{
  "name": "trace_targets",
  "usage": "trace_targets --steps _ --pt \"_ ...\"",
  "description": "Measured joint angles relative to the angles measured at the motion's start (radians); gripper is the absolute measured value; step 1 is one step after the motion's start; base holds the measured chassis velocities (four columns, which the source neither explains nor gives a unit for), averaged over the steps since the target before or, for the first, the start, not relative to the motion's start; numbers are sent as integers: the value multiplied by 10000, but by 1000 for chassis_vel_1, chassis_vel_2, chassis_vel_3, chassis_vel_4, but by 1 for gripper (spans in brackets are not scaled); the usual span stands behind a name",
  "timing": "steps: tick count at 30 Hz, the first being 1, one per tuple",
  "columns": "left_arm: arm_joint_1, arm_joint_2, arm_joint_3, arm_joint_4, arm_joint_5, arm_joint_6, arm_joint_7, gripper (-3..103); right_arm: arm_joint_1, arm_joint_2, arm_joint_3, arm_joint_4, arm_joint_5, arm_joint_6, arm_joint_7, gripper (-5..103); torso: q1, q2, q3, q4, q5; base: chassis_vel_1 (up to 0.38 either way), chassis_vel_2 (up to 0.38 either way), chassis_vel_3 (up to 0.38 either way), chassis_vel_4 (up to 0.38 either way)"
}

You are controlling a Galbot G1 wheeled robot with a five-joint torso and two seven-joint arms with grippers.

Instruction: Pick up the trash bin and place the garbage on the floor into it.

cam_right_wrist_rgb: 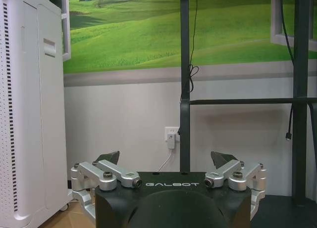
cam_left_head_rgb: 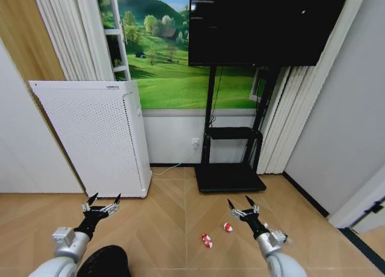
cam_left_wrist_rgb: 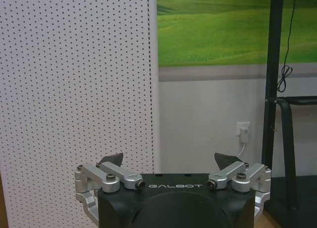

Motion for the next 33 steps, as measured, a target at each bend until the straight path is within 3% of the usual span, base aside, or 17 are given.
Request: trace_targets --steps 18,28,33 --pt "-77 191 18 -57 -39 209 -70 100 -55 -77 -39 -38 -39 -143 386 100 -196 -587 -393 0 -1 0 0 0 0" --pt "-39 192 36 -141 -37 212 -86 100 -113 -65 -33 -113 -29 -189 414 100 -346 -1096 -750 -1 0 0 0 0 0" --pt "25 285 -134 -156 -162 212 -35 100 328 -843 343 -1017 963 -67 398 100 -426 -1402 -975 0 1 0 0 0 0"
